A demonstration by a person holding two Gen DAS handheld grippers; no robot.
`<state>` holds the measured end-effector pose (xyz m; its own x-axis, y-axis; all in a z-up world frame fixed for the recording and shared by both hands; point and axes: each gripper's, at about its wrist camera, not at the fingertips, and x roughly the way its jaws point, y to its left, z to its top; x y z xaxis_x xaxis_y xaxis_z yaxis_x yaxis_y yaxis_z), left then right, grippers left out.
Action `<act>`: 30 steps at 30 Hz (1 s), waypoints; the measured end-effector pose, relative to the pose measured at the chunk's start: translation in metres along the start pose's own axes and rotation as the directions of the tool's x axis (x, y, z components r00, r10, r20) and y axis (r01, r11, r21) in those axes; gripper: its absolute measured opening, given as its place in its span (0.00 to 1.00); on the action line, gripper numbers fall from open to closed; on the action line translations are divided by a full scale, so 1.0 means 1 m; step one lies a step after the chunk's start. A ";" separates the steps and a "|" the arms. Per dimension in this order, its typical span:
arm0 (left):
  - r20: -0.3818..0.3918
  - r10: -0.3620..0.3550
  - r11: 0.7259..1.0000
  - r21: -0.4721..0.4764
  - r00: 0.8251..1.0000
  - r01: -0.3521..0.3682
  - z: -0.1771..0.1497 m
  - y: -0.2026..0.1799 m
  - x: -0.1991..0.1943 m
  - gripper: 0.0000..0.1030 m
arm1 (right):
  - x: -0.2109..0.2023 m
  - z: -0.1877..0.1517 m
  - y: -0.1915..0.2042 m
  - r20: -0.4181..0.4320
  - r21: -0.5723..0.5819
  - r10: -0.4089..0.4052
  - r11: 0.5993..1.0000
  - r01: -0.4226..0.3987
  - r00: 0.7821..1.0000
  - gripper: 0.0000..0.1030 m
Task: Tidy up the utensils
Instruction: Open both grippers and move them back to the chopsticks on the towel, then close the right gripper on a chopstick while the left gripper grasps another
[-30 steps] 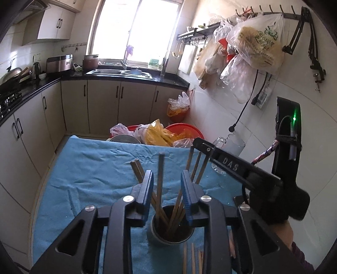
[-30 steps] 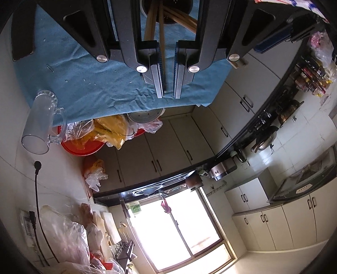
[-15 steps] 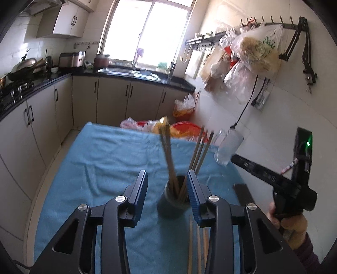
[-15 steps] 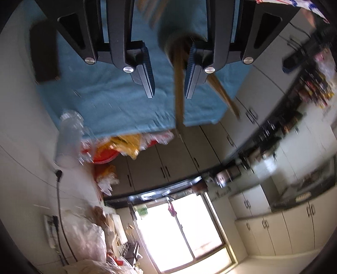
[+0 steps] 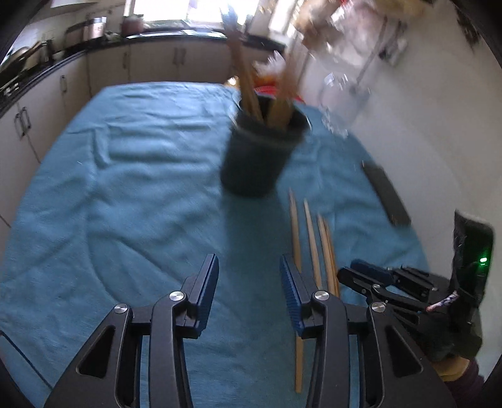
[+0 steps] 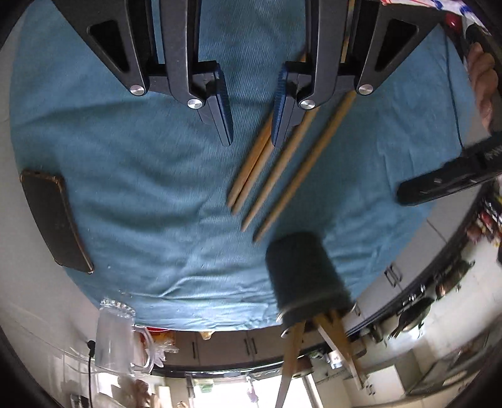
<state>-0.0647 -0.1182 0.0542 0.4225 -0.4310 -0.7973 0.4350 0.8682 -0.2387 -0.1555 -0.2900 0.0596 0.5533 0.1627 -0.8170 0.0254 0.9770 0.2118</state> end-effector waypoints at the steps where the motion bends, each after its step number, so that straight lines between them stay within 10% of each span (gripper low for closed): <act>1: -0.009 -0.003 1.000 0.011 1.000 0.003 -0.002 -0.003 0.003 0.38 | 0.001 -0.002 0.001 0.000 -0.005 -0.004 1.000 0.004 1.000 0.26; 13: -0.098 0.020 0.994 0.113 0.995 -0.009 -0.005 -0.038 0.052 0.26 | 0.001 -0.005 0.010 -0.033 -0.008 -0.085 0.996 0.085 0.996 0.13; 19: -0.101 0.068 0.990 0.132 0.993 -0.055 0.002 -0.042 0.060 0.13 | -0.004 -0.006 -0.005 -0.014 0.112 0.026 0.993 -0.025 1.000 0.12; 30: -0.137 0.061 0.998 0.014 0.989 -0.059 -0.014 -0.009 0.036 0.07 | -0.003 -0.007 0.008 -0.017 0.086 0.024 0.996 -0.022 1.000 0.12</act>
<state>-0.0643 -0.1384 0.0197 0.3354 -0.3396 -0.8787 0.4205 0.8887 -0.1829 -0.1625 -0.2814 0.0599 0.5393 0.1881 -0.8209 0.0844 0.9577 0.2750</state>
